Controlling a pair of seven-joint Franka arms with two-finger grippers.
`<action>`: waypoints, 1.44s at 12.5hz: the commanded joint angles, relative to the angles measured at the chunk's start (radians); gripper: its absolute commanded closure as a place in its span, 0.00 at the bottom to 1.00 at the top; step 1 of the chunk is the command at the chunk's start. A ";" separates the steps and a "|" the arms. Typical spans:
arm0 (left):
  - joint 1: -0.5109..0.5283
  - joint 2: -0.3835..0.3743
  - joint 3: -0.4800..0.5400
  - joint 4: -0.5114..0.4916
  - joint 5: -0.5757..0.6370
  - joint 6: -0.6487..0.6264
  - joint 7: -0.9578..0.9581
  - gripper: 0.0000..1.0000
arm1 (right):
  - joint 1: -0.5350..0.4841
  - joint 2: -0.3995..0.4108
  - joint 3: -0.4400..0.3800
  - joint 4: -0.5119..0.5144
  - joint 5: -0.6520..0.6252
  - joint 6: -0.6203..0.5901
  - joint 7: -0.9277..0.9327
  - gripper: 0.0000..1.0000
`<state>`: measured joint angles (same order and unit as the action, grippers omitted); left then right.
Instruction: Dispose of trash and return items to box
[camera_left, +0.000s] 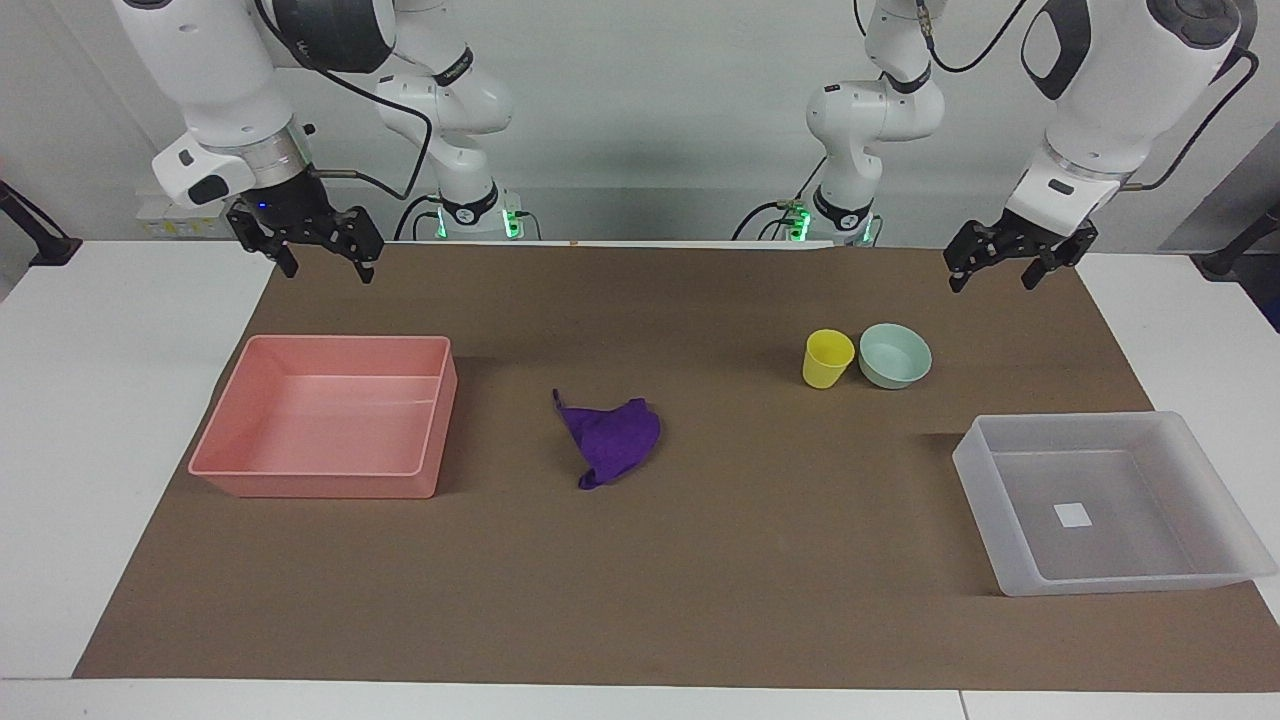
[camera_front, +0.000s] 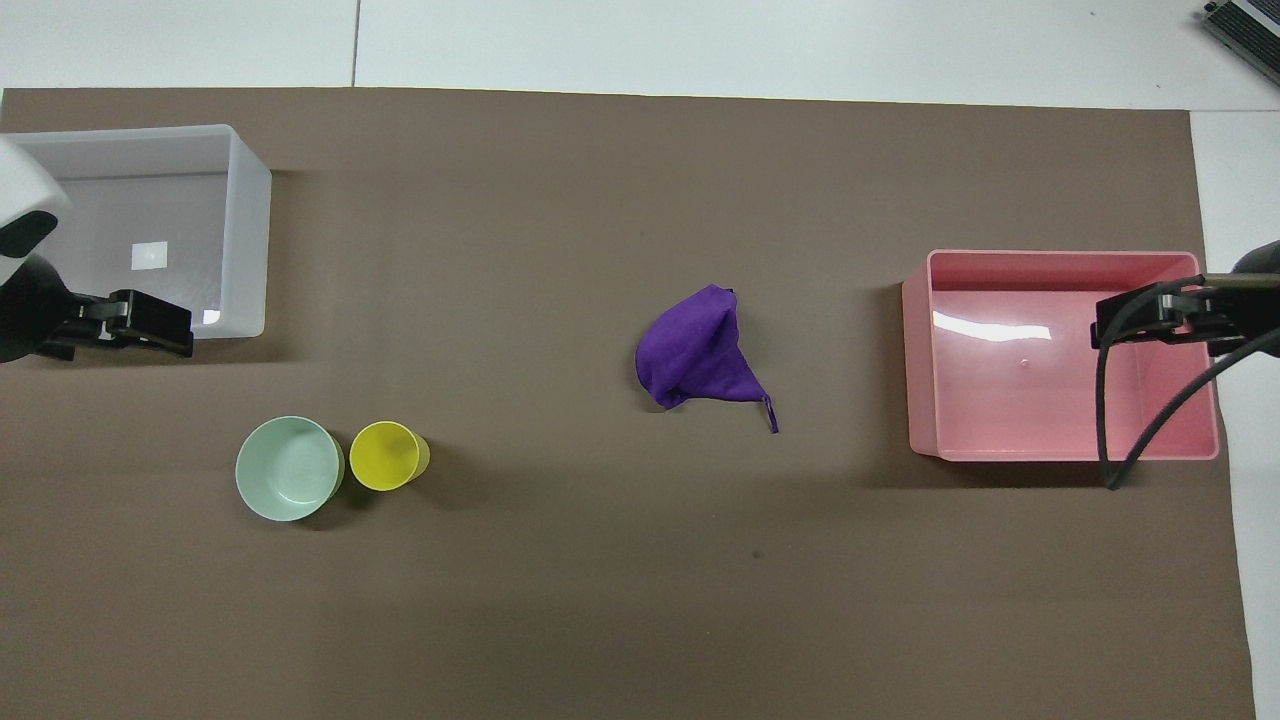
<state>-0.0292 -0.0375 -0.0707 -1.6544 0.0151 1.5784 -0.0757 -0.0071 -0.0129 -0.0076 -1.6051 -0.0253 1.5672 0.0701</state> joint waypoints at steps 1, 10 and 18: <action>0.000 -0.007 -0.004 -0.007 0.011 0.002 0.014 0.00 | -0.014 -0.022 0.001 -0.022 0.010 -0.012 -0.033 0.00; 0.029 0.005 -0.004 -0.034 0.000 -0.080 0.011 0.00 | 0.006 -0.047 0.009 -0.094 0.016 0.068 -0.032 0.00; 0.150 -0.024 -0.004 -0.494 -0.159 0.303 0.302 0.00 | 0.266 0.178 0.023 -0.179 0.018 0.517 0.281 0.00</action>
<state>0.0536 -0.0245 -0.0725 -2.0270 -0.1032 1.7857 0.1038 0.2230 0.1008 0.0148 -1.7884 -0.0176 1.9996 0.3089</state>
